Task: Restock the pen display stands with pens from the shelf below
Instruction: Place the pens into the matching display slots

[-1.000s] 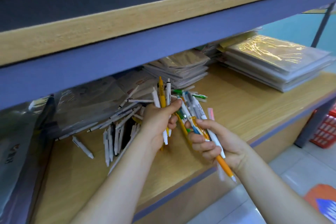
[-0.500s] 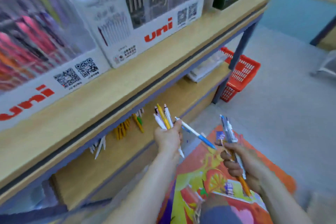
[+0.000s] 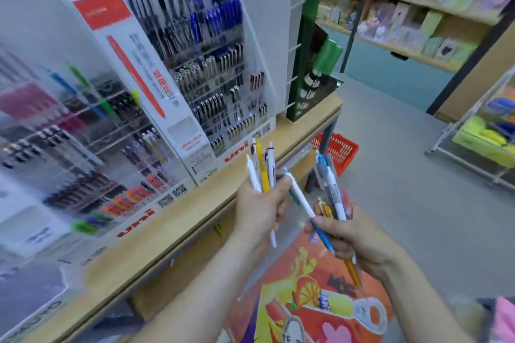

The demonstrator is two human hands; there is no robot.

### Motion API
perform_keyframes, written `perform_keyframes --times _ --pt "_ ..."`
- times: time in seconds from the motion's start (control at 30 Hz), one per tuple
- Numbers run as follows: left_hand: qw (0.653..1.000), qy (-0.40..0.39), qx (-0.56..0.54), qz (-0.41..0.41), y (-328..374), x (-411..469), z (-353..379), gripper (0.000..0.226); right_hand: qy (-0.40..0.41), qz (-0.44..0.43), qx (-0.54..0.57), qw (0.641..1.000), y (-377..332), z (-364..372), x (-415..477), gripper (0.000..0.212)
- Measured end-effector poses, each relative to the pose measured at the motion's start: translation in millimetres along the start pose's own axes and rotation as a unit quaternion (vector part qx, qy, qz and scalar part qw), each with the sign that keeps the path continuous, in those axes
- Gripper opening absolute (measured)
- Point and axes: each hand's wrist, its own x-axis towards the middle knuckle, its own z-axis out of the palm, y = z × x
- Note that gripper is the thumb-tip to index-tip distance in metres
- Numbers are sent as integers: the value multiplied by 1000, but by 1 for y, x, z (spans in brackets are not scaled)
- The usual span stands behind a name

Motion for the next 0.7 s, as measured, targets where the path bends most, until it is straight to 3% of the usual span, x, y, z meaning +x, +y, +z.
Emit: perform_keyframes --times 0.17,0.3,0.47,0.63,0.7 --pt "995 29 37 92 72 -5 -30 13 -19 -90 -45 995 -52 46 12 41" --pt "991 64 30 113 110 -17 -76 19 -62 -141 -144 977 -84 93 23 36" --pt "978 124 45 164 142 -37 -143 20 -91 -154 -226 958 -97 158 44 29" --pt "961 187 53 195 170 -44 -216 14 -137 -139 -225 955 -95 234 60 40" --pt "960 181 58 206 180 -46 -239 10 -144 -126 -197 962 -95 255 69 32"
